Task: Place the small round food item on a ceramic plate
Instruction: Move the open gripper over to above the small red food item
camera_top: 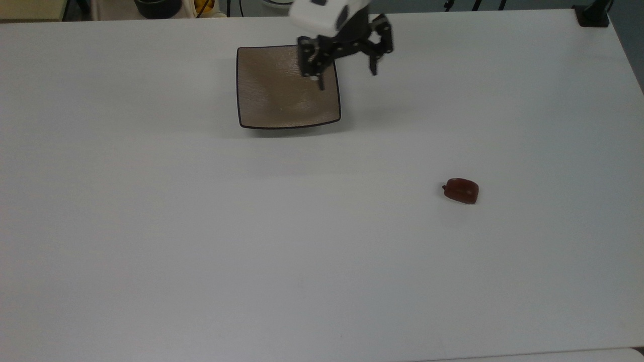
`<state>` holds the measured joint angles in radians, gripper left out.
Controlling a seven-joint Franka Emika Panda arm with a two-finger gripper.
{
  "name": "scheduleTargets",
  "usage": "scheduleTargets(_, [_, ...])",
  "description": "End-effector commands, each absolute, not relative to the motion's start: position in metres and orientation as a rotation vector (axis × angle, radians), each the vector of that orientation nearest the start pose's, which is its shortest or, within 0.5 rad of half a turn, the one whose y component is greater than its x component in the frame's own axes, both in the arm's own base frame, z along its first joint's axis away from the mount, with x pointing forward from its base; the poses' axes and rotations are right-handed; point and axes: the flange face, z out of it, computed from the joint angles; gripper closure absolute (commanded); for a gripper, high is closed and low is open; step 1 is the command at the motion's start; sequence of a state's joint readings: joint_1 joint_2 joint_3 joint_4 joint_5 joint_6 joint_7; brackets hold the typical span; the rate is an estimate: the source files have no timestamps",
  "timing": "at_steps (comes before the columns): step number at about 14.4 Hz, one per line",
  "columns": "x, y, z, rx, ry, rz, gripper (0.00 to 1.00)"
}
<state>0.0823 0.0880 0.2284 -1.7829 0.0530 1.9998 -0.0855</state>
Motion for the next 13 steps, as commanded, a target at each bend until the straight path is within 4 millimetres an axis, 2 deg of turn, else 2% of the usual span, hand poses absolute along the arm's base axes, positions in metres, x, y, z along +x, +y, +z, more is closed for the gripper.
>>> scheduleTargets(1, [0.588, 0.225, 0.531, -2.920, -0.685, -0.293, 0.00])
scheduleTargets(2, [0.594, 0.246, 0.535, -2.890, -0.740, -0.315, 0.00])
scheduleTargets(4, [0.611, 0.268, 0.531, -2.843, -0.849, -0.336, 0.00])
scheduleTargets(6, [0.617, 0.295, 0.515, -2.806, -1.018, -0.374, 0.00])
scheduleTargets(7, [0.623, 0.303, 0.506, -2.794, -1.046, -0.411, 0.00])
scheduleTargets(9, [0.625, 0.323, 0.483, -2.773, -1.086, -0.425, 0.00])
scheduleTargets(11, [0.632, 0.355, 0.455, -2.760, -1.195, -0.486, 0.00])
scheduleTargets(13, [0.634, 0.379, 0.415, -2.755, -1.303, -0.471, 0.00])
